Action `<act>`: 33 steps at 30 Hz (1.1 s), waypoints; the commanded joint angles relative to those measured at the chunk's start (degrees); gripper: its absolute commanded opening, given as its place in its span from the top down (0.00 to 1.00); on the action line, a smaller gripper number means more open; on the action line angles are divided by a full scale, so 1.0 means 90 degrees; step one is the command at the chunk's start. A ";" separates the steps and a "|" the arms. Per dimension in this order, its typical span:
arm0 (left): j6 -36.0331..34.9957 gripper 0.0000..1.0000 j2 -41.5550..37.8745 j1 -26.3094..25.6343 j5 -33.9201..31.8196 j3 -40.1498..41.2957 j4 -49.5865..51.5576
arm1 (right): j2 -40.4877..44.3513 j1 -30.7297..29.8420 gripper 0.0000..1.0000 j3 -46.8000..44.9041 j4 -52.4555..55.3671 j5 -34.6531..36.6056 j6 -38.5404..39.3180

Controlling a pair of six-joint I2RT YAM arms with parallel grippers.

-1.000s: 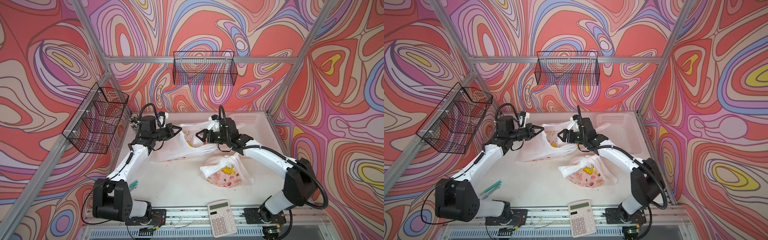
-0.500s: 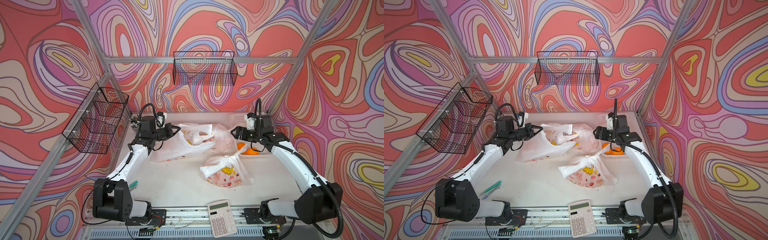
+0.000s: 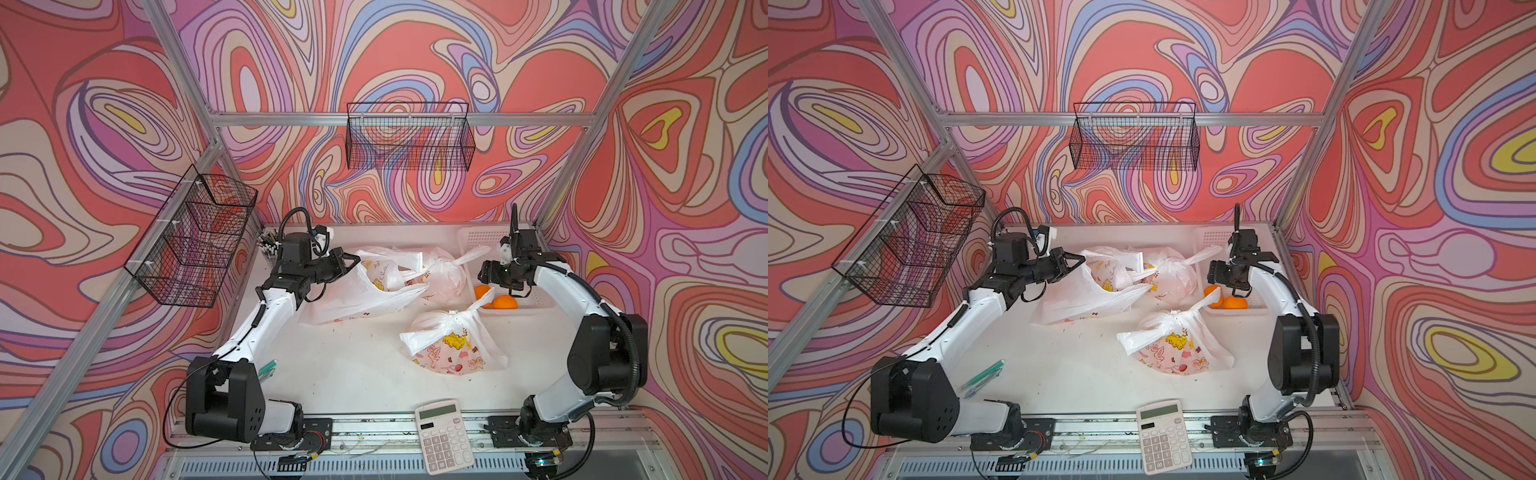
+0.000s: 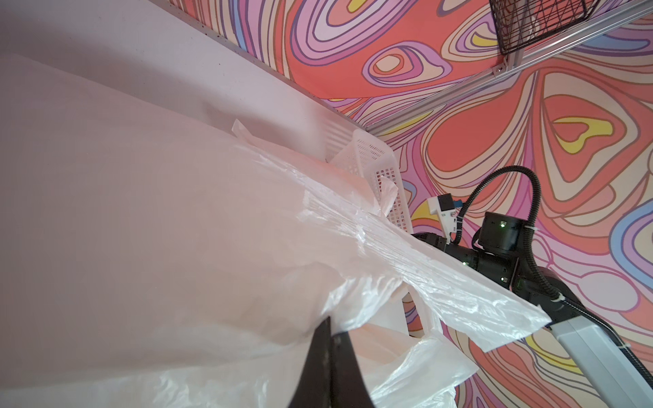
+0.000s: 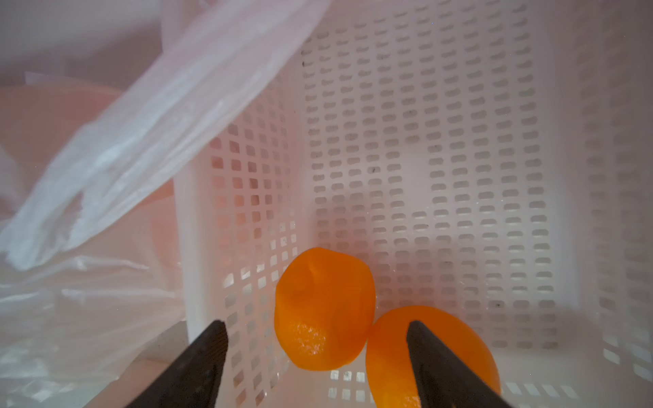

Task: Place the oranges into plastic bags & tie knots
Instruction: Pick up the orange from the basket.

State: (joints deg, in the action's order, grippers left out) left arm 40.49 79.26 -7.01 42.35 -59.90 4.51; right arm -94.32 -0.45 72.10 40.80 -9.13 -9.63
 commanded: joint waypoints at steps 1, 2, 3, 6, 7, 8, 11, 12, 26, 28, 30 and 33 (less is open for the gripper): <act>-0.0092 1.00 0.0011 0.0045 -0.0010 -0.0029 0.0046 | -0.0288 -0.0065 0.16 -0.0039 0.0090 -0.0035 0.0170; -0.0090 1.00 0.0011 0.0046 -0.0008 -0.0024 0.0049 | -0.0373 -0.0085 0.16 -0.0041 0.0079 -0.0015 0.0174; -0.0100 1.00 0.0011 0.0045 -0.0008 -0.0024 0.0069 | -0.0461 -0.0099 0.16 -0.0051 0.0078 -0.0002 0.0180; -0.0133 1.00 0.0001 0.0046 -0.0018 -0.0016 0.0104 | -0.0685 -0.0140 0.17 -0.0138 -0.0013 -0.0011 0.0164; -0.0136 1.00 -0.0001 0.0046 -0.0026 -0.0024 0.0104 | -0.0692 -0.0160 0.17 -0.0172 -0.0043 -0.0002 0.0161; -0.0136 1.00 0.0001 0.0046 -0.0033 -0.0024 0.0108 | -0.0900 -0.0163 0.18 -0.0194 -0.0064 0.0007 0.0160; -0.0134 1.00 0.0011 0.0046 -0.0018 -0.0029 0.0112 | -0.1134 -0.0175 0.24 -0.0225 -0.0116 0.0018 0.0151; -0.0140 1.00 0.0021 0.0046 -0.0018 -0.0043 0.0114 | -0.1179 -0.0174 0.28 -0.0216 -0.0119 0.0018 0.0139; -0.0220 1.00 -0.0057 0.0056 -0.0050 -0.0053 0.0231 | 0.0659 -0.0175 0.54 -0.0247 -0.0032 -0.0111 -0.0172; -0.0217 1.00 -0.0055 0.0056 -0.0033 -0.0046 0.0223 | 0.1088 -0.0171 0.54 -0.0257 -0.0057 -0.0370 -0.0305; -0.0206 1.00 -0.0042 0.0056 -0.0023 -0.0044 0.0190 | 0.1556 -0.0175 0.54 -0.0266 -0.0178 -0.0765 -0.0510; -0.0167 1.00 -0.0009 0.0056 0.0030 -0.0034 0.0120 | 0.2010 -0.0243 0.55 -0.0297 -0.0491 -0.1518 -0.0893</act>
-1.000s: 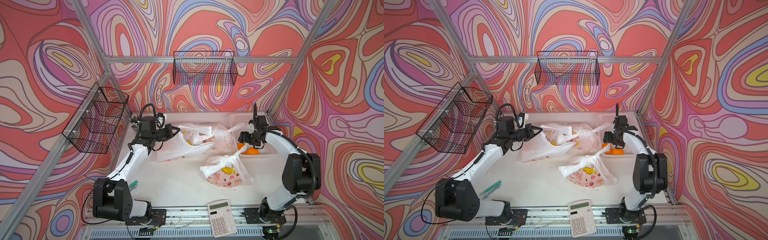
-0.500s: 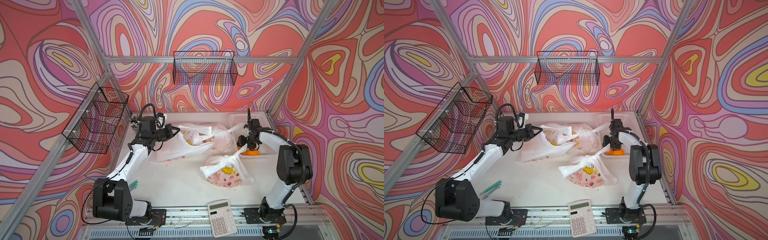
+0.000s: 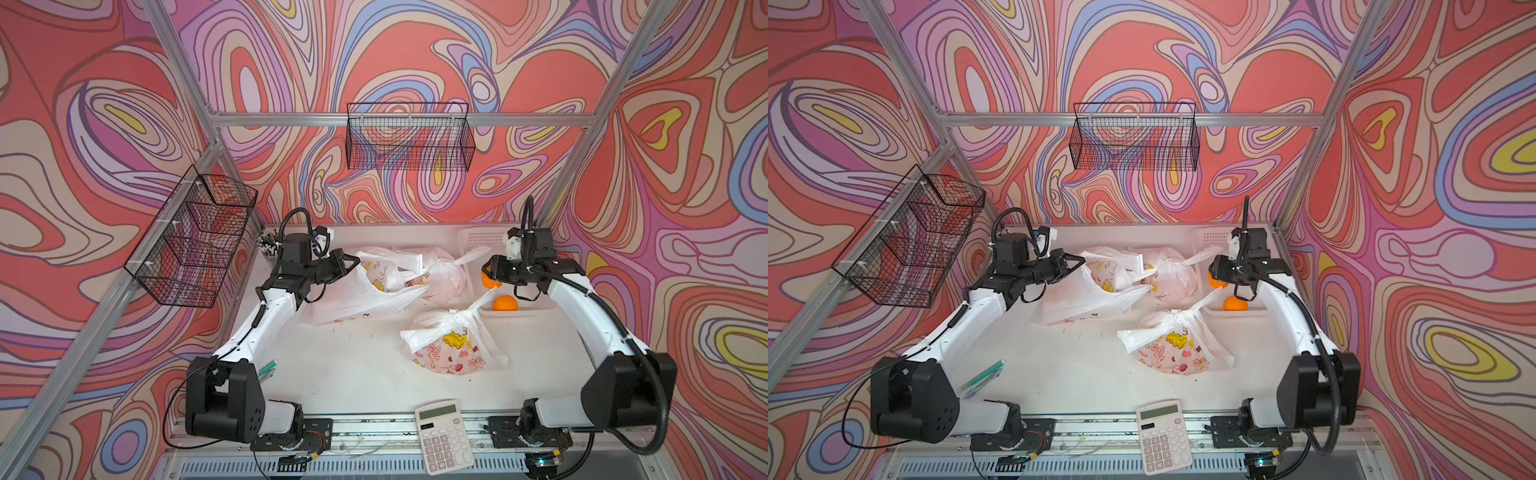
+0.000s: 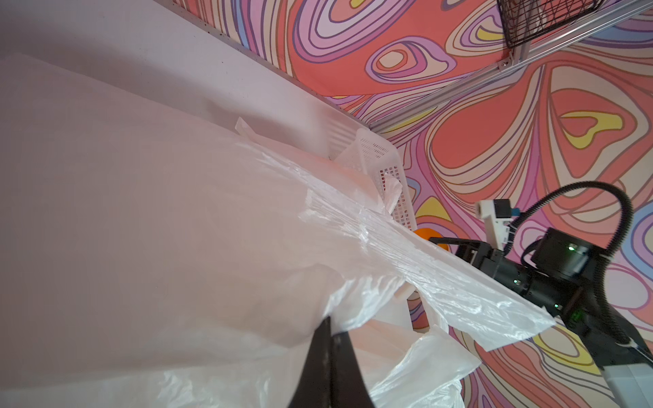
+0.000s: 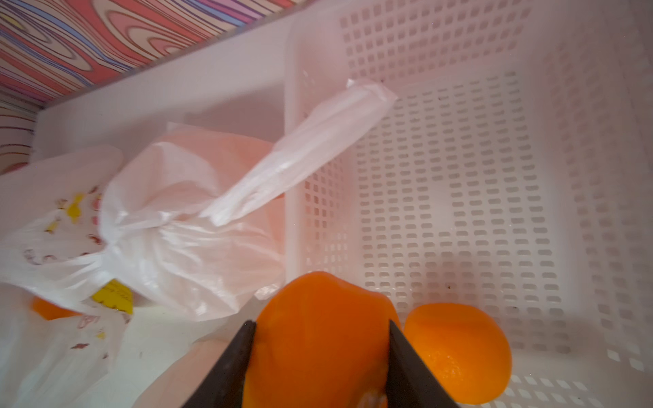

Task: Place the oranges into plastic bags & tie knots
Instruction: Pick up the orange from the basket, then place the orange in the plastic bag.

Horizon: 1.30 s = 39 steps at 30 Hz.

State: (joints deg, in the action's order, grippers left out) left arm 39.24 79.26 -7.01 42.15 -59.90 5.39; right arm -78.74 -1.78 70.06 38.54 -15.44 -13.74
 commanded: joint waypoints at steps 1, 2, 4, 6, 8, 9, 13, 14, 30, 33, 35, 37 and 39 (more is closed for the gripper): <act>-0.0010 1.00 0.0001 0.0056 0.0067 -0.0034 0.0000 | 0.0358 -0.0173 0.55 -0.0099 -0.0366 -0.0971 -0.0563; 0.0009 1.00 0.0011 0.0056 0.0081 -0.0024 -0.0037 | 0.0413 -0.0323 0.55 -0.0126 -0.0526 -0.1083 -0.0700; 0.0039 1.00 0.0030 0.0056 0.0117 -0.0024 -0.0088 | 0.0428 -0.0733 0.55 -0.0182 -0.0845 -0.1187 -0.0982; 0.0062 1.00 0.0040 0.0056 0.0174 -0.0024 -0.0104 | 0.0305 -0.1248 0.55 -0.0217 -0.1282 -0.1218 -0.1290; 0.0065 1.00 0.0031 0.0056 0.0213 -0.0022 -0.0116 | 0.0092 -0.1764 0.55 -0.0227 -0.1680 -0.1115 -0.1527; 0.0073 1.00 0.0021 0.0056 0.0233 -0.0013 -0.0113 | -0.0049 -0.2029 0.55 -0.0239 -0.1949 -0.1096 -0.1647; 0.0094 1.00 0.0001 0.0056 0.0326 -0.0005 -0.0123 | -0.0652 -0.2873 0.56 -0.0169 -0.3020 -0.1067 -0.2105; 0.0117 1.00 -0.0008 0.0056 0.0353 0.0003 -0.0129 | -0.0836 -0.3037 0.56 -0.0110 -0.3270 -0.1075 -0.2215; 0.0430 1.00 -0.0155 0.0056 0.0440 0.0142 -0.0423 | -0.2504 -0.4173 0.16 0.0467 -0.4663 -0.0487 -0.2778; 0.0424 1.00 -0.0121 0.0056 0.0404 0.0142 -0.0411 | -0.1943 -0.4060 0.14 0.0279 -0.4185 -0.0301 -0.2456; 0.0434 1.00 -0.0072 0.0056 0.0368 0.0125 -0.0403 | -0.1537 -0.3961 0.14 0.0082 -0.3814 -0.0220 -0.2294; 0.0419 1.00 -0.0048 0.0059 0.0265 0.0122 -0.0378 | -0.1109 -0.3839 0.15 -0.0058 -0.3099 -0.0123 -0.1903; 0.0376 1.00 -0.0014 0.0065 0.0179 0.0094 -0.0338 | -0.0707 -0.3706 0.15 -0.0166 -0.2389 -0.0054 -0.1541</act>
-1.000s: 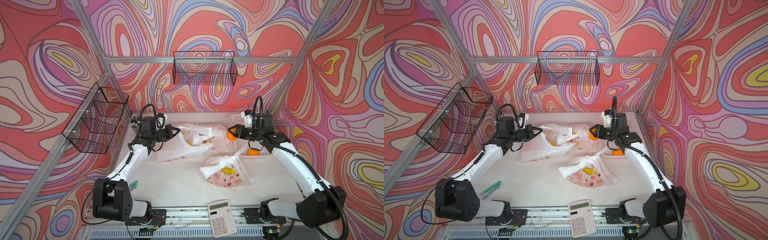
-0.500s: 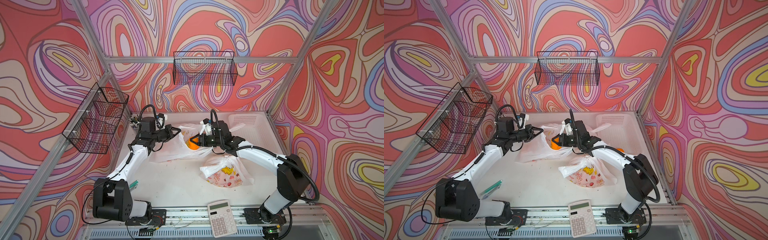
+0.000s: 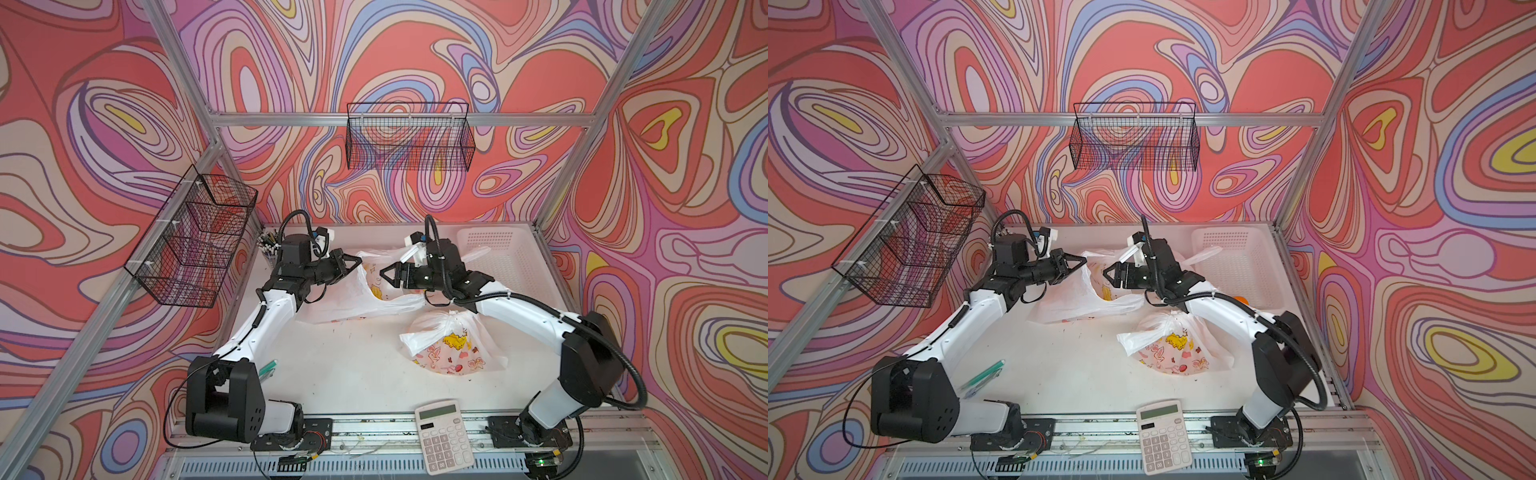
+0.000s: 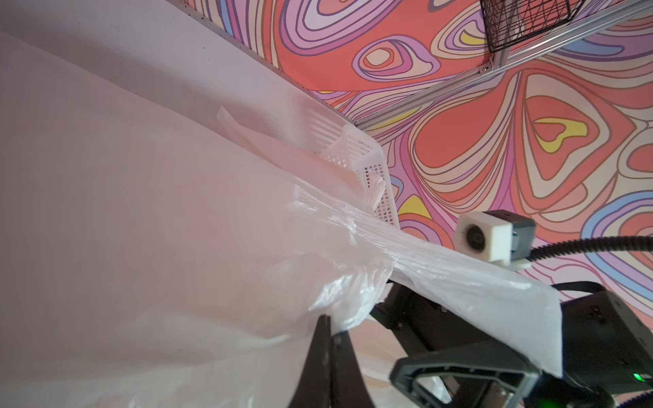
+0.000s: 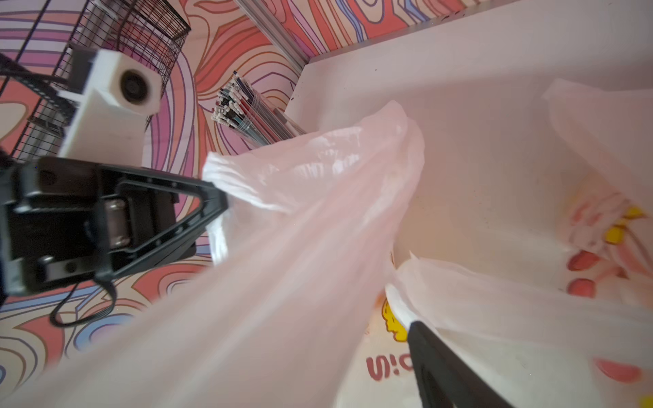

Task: Place the oranges into plastic bags & tie knots
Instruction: Place the orange in the plastic bag, then pick up the orange from the basket.

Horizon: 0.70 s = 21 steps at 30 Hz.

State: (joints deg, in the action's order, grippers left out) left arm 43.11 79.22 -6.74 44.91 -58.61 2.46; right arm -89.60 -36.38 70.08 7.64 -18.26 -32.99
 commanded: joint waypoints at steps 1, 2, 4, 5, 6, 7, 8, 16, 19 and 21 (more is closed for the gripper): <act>-0.0083 1.00 0.0020 0.0047 -0.0165 -0.0073 0.0028 | 0.0723 0.0225 0.15 -0.0247 0.1394 0.0253 0.0775; -0.0109 1.00 0.0042 0.0046 -0.0175 -0.0100 0.0064 | 0.0878 0.0341 0.15 -0.0312 0.1663 0.0259 0.0893; -0.0173 1.00 0.0093 0.0056 -0.0220 -0.0162 0.0136 | 0.1284 0.0693 0.14 -0.0494 0.2303 0.0338 0.1068; -0.0180 1.00 0.0102 0.0056 -0.0242 -0.0167 0.0147 | 0.1425 0.0885 0.14 -0.0570 0.2517 0.0375 0.1124; -0.0191 1.00 0.0113 0.0056 -0.0262 -0.0177 0.0152 | 0.1574 0.1117 0.14 -0.0626 0.2744 0.0464 0.1182; -0.0191 1.00 0.0121 0.0056 -0.0272 -0.0180 0.0147 | 0.1683 0.1362 0.14 -0.0639 0.2995 0.0555 0.1254; -0.0191 1.00 0.0123 0.0056 -0.0267 -0.0191 0.0147 | 0.1754 0.1559 0.14 -0.0628 0.3203 0.0701 0.1327; -0.0375 1.00 0.0017 0.0066 -0.0355 -0.0177 0.0406 | 0.1457 0.3508 0.10 -0.0080 0.4604 0.2611 0.2159; -0.0435 1.00 -0.0017 0.0064 -0.0380 -0.0178 0.0490 | 0.0990 0.3861 0.10 -0.0215 0.4596 0.2757 0.2331; -0.0443 1.00 -0.0033 0.0066 -0.0364 -0.0177 0.0507 | 0.0693 0.3970 0.10 -0.0369 0.4417 0.2681 0.2394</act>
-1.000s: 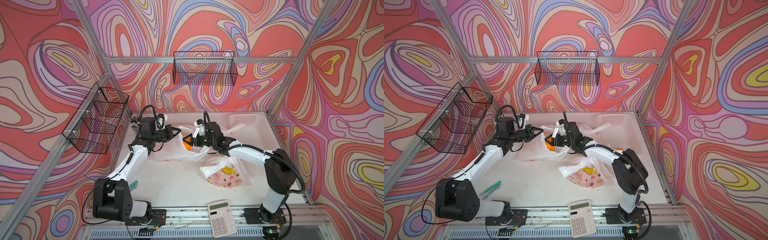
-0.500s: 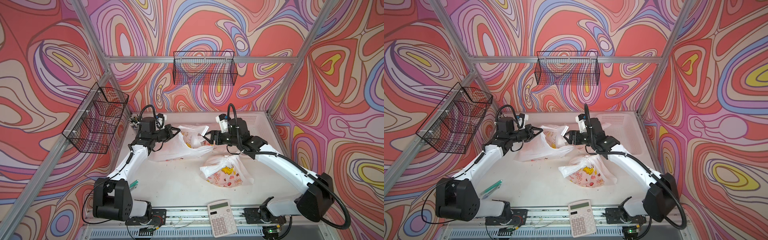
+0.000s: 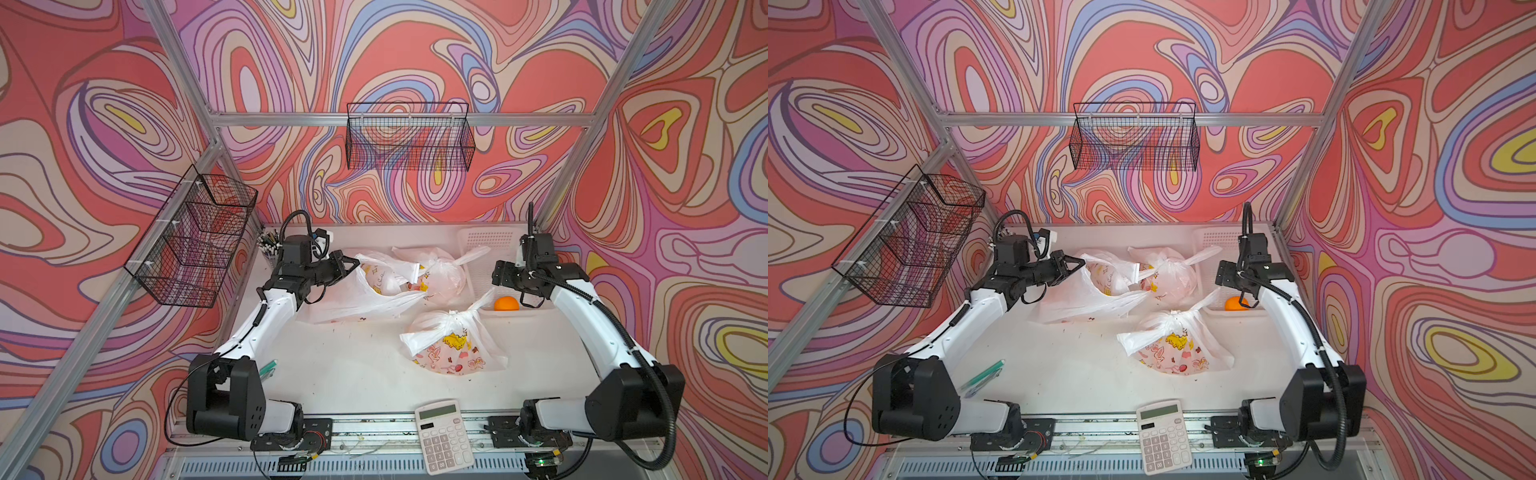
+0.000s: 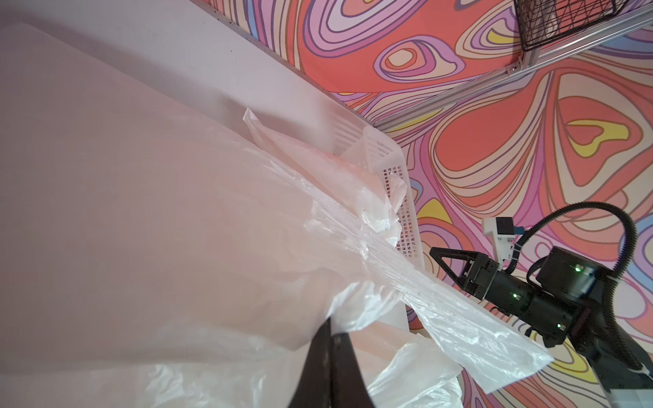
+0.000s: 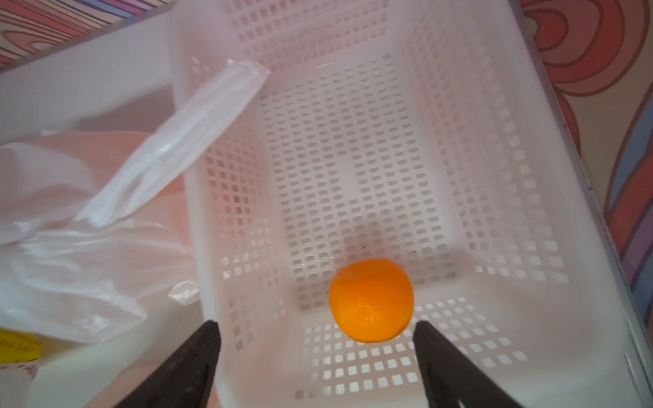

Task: Place the oranges into plastic bags & tie knots
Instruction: Pick up the orange from the basket.

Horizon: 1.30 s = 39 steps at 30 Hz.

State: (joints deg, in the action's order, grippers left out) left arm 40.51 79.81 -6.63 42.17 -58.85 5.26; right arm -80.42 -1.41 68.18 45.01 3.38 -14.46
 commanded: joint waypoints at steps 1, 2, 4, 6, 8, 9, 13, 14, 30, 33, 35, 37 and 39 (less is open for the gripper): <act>-0.0148 1.00 -0.0098 0.0053 -0.0050 -0.0151 0.0188 | -0.0499 0.0116 0.10 -0.0242 0.0132 0.0215 0.0370; -0.0155 1.00 -0.0098 0.0053 -0.0048 -0.0151 0.0189 | -0.0647 0.0132 0.10 -0.0278 0.0050 0.0187 0.0390; -0.0148 1.00 -0.0084 0.0053 -0.0011 -0.0152 0.0176 | -0.1004 0.0144 0.10 -0.0309 -0.0117 0.0177 0.0430; -0.0116 1.00 -0.0062 0.0053 0.0049 -0.0134 0.0132 | -0.1300 0.0154 0.10 -0.0301 -0.0231 0.0165 0.0480; -0.0106 1.00 -0.0067 0.0053 0.0070 -0.0116 0.0130 | -0.1548 0.0174 0.12 -0.0282 -0.0243 0.0242 0.0513; -0.0115 1.00 -0.0083 0.0053 0.0070 -0.0093 0.0129 | -0.1663 0.0185 0.13 -0.0290 -0.0236 0.0313 0.0514; -0.0131 1.00 -0.0145 0.0053 0.0031 -0.0024 0.0149 | -0.1902 0.0233 0.21 -0.0364 -0.0137 0.0327 0.0542; -0.0133 1.00 -0.0140 0.0053 0.0041 -0.0024 0.0153 | -0.1928 0.0229 0.22 -0.0378 -0.0090 0.0348 0.0543; -0.0175 1.00 -0.0167 0.0053 0.0127 -0.0082 0.0135 | -0.0108 0.0234 0.45 0.0255 -0.0037 -0.1617 0.0347; -0.0185 1.00 -0.0167 0.0054 0.0153 -0.0092 0.0119 | 0.0365 0.0087 0.46 0.0385 -0.0405 -0.2553 -0.0034; -0.0202 1.00 -0.0167 0.0053 0.0148 -0.0107 0.0129 | 0.0583 -0.0230 0.46 0.0460 -0.0751 -0.2970 -0.0311; -0.0203 1.00 -0.0157 0.0053 0.0158 -0.0121 0.0129 | 0.0635 -0.0774 0.46 0.0516 -0.1140 -0.3226 -0.0632; -0.0197 1.00 -0.0147 0.0053 0.0166 -0.0135 0.0119 | 0.0588 -0.1339 0.46 0.0469 -0.1599 -0.3334 -0.0980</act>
State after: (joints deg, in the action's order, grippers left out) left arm 39.59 79.50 -6.63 42.76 -58.85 6.04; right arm -74.56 -8.45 72.12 36.58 -19.77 -17.87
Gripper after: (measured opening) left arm 0.048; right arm 0.616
